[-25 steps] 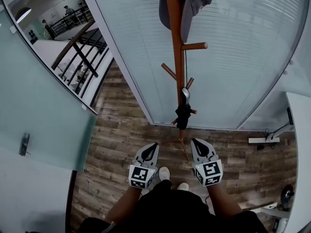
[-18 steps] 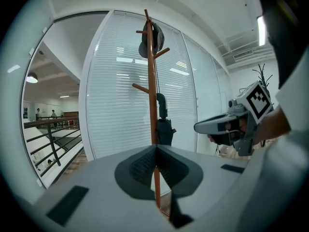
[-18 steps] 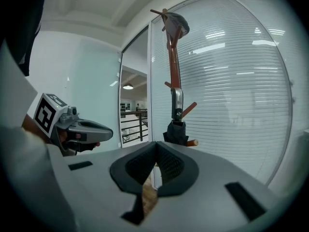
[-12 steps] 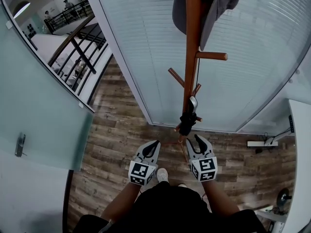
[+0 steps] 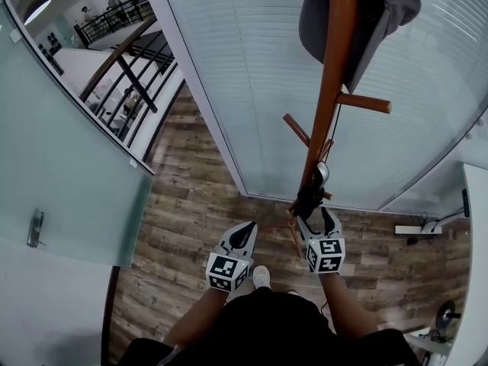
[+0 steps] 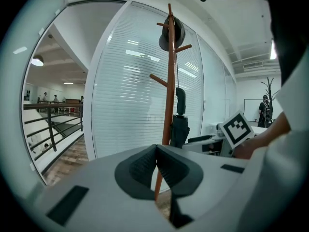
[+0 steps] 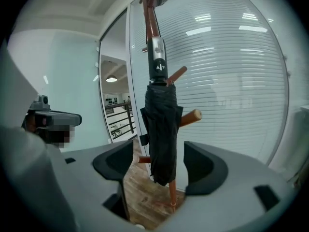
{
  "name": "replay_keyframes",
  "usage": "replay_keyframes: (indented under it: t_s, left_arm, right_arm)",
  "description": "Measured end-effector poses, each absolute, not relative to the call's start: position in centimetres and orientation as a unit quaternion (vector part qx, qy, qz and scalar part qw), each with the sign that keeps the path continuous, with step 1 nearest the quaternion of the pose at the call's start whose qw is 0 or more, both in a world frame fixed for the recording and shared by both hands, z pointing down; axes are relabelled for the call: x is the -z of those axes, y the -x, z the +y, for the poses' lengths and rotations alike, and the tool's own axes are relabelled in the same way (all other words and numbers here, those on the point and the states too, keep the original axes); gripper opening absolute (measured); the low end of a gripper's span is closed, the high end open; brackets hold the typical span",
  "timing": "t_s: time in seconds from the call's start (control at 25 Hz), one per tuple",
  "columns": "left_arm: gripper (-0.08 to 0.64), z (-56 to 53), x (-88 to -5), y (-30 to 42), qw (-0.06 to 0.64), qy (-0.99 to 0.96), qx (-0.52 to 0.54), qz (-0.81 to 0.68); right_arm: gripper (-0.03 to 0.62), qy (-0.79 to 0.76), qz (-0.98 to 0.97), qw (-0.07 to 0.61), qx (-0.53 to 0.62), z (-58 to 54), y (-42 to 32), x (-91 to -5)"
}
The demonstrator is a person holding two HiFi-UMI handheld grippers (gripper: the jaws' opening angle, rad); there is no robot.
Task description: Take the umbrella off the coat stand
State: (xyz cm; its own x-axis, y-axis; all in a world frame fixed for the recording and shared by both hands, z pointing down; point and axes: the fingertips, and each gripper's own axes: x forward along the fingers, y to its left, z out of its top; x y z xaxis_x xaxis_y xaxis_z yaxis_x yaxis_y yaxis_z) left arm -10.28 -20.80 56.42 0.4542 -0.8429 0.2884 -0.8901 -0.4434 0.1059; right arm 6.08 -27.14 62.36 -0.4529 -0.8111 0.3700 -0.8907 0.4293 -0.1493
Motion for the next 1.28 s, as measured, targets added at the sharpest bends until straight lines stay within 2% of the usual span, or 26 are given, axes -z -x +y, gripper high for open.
replay_keyframes:
  t_s: [0.12, 0.36, 0.56, 0.8, 1.0, 1.28]
  left_arm:
    - [0.012, -21.2, -56.3, 11.4, 0.14, -0.837, -0.08, -0.522]
    - [0.012, -22.2, -56.7, 12.4, 0.129, -0.835, -0.106, -0.525]
    - [0.012, -21.7, -57.7, 11.5, 0.168, -0.837, -0.094, -0.512]
    - [0.012, -21.7, -58.0, 11.5, 0.166, -0.843, -0.102, -0.501]
    - [0.012, -21.8, -57.7, 11.7, 0.163, -0.846, -0.099, -0.497]
    - [0.012, -21.8, -57.4, 9.8, 0.156, -0.869, -0.08, -0.462]
  right_arm:
    - [0.319, -0.51, -0.834, 0.12, -0.171, -28.3, -5.5, -62.9]
    - [0.319, -0.512, -0.832, 0.128, -0.173, -29.5, -4.8, -63.4]
    - [0.319, -0.523, -0.825, 0.123, -0.176, -31.0, -4.5, -63.4]
    - [0.258, -0.529, -0.824, 0.118, -0.165, -31.0, -4.6, -62.9]
    - [0.25, -0.529, -0.825, 0.114, -0.162, -30.4, -4.9, -62.3]
    - [0.245, -0.515, -0.838, 0.068, -0.167, -28.8, -4.4, -57.9]
